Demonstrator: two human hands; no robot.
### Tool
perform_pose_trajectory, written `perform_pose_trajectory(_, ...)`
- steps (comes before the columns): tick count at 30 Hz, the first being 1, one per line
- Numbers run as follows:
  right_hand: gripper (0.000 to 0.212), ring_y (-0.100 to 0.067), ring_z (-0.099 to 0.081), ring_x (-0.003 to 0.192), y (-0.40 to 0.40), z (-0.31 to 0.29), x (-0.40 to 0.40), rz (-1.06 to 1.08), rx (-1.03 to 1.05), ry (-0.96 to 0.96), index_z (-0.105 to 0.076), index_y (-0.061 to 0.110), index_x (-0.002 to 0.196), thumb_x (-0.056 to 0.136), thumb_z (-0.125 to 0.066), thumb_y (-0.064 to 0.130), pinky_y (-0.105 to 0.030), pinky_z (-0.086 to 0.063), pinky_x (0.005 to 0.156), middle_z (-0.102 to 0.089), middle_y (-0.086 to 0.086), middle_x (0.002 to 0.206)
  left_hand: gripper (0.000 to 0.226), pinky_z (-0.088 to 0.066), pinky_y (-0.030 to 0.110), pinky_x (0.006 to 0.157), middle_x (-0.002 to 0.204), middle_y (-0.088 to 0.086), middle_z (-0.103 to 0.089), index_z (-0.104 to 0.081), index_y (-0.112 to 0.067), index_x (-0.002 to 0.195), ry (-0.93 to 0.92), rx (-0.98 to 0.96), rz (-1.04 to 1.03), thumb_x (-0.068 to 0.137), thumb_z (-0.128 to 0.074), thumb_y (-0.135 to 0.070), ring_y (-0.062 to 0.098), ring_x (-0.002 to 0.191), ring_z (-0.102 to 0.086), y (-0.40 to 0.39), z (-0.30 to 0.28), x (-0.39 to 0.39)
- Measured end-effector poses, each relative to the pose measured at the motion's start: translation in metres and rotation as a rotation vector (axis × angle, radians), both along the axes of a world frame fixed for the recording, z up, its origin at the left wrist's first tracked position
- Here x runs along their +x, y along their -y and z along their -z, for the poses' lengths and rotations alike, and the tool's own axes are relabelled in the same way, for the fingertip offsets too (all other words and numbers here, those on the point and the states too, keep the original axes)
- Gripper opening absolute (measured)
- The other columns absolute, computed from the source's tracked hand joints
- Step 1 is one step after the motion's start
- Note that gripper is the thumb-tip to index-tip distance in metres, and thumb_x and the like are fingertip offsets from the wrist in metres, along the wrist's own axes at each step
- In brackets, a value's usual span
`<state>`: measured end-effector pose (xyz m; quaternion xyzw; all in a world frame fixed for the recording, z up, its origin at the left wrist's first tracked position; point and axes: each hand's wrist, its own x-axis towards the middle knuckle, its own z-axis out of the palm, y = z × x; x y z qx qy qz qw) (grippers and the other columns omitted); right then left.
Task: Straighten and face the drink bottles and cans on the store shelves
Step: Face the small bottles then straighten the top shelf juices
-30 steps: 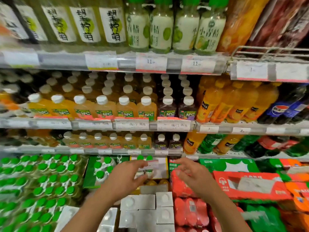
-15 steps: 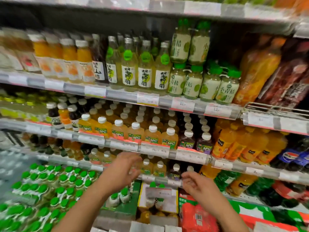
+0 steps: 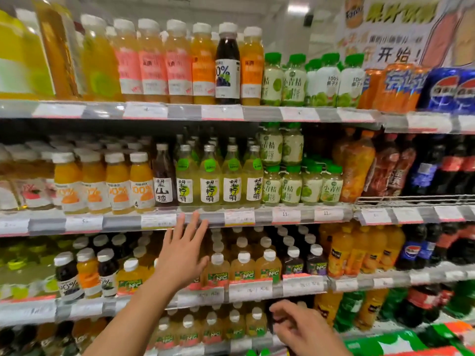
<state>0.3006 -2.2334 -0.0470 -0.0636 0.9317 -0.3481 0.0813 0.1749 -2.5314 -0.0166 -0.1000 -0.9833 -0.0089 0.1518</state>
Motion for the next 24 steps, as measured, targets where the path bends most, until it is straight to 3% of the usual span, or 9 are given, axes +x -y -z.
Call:
perform_pose_trajectory(4,0.029,-0.001,-0.066,0.096,0.020,-0.020,0.002,0.076,-0.005,-0.007,-0.060,0.050,0.118,0.090,-0.065,0.041,-0.009,-0.048,0.088,-0.070,0.016,0.107,0.097,-0.019,0.053,0.124,0.161,-0.006,0.036,0.014,-0.032,0.159,-0.011,0.014,0.046,0.093,-0.053,-0.056,0.031,0.152,0.022,0.016,0.018,-0.011)
perform_pose_trajectory(9,0.031,0.005,-0.064,0.097,0.029,-0.049,0.002,0.070,0.027,-0.104,-0.061,0.048,0.122,0.091,-0.062,0.045,-0.010,-0.049,0.089,-0.068,0.024,0.110,0.091,-0.034,0.049,0.118,0.167,-0.008,0.014,-0.013,-0.032,0.162,-0.032,0.087,0.104,0.087,-0.060,-0.056,0.027,0.156,-0.001,0.023,0.011,-0.009)
perform_pose_trajectory(13,0.030,0.007,-0.062,0.101,0.035,-0.078,-0.003,0.011,0.035,-0.207,-0.061,0.043,0.125,0.095,-0.060,0.041,-0.012,-0.050,0.086,-0.066,0.024,0.114,0.080,-0.033,0.039,0.119,0.170,-0.008,0.003,-0.011,-0.036,0.161,0.072,0.147,0.138,0.095,-0.053,-0.054,0.021,0.156,-0.009,0.028,-0.020,-0.002)
perform_pose_trajectory(16,0.034,0.008,-0.061,0.103,0.036,-0.102,-0.012,-0.041,0.071,-0.298,-0.059,0.045,0.128,0.093,-0.059,0.047,-0.016,-0.050,0.090,-0.064,0.027,0.115,0.070,-0.035,0.036,0.117,0.168,-0.006,-0.017,-0.025,-0.036,0.157,-0.030,0.246,0.143,0.095,-0.055,-0.050,0.018,0.151,-0.025,0.037,-0.044,0.010)
perform_pose_trajectory(20,0.036,0.013,-0.056,0.109,0.036,-0.141,-0.030,-0.113,0.090,-0.426,-0.058,0.043,0.132,0.096,-0.060,0.045,-0.015,-0.048,0.097,-0.062,0.030,0.121,0.066,-0.024,0.039,0.124,0.166,-0.004,-0.022,-0.033,-0.033,0.155,-0.149,0.176,0.098,0.095,-0.057,-0.047,0.022,0.153,-0.020,0.048,-0.085,0.022)
perform_pose_trajectory(24,0.037,0.013,-0.053,0.112,0.039,-0.190,-0.054,-0.156,0.089,-0.565,-0.056,0.040,0.135,0.098,-0.060,0.042,-0.011,-0.047,0.093,-0.057,0.029,0.125,0.068,-0.030,0.043,0.119,0.163,-0.001,-0.031,-0.042,-0.028,0.152,-0.362,0.095,0.108,0.090,-0.066,-0.042,0.026,0.152,-0.025,0.054,-0.144,0.029)
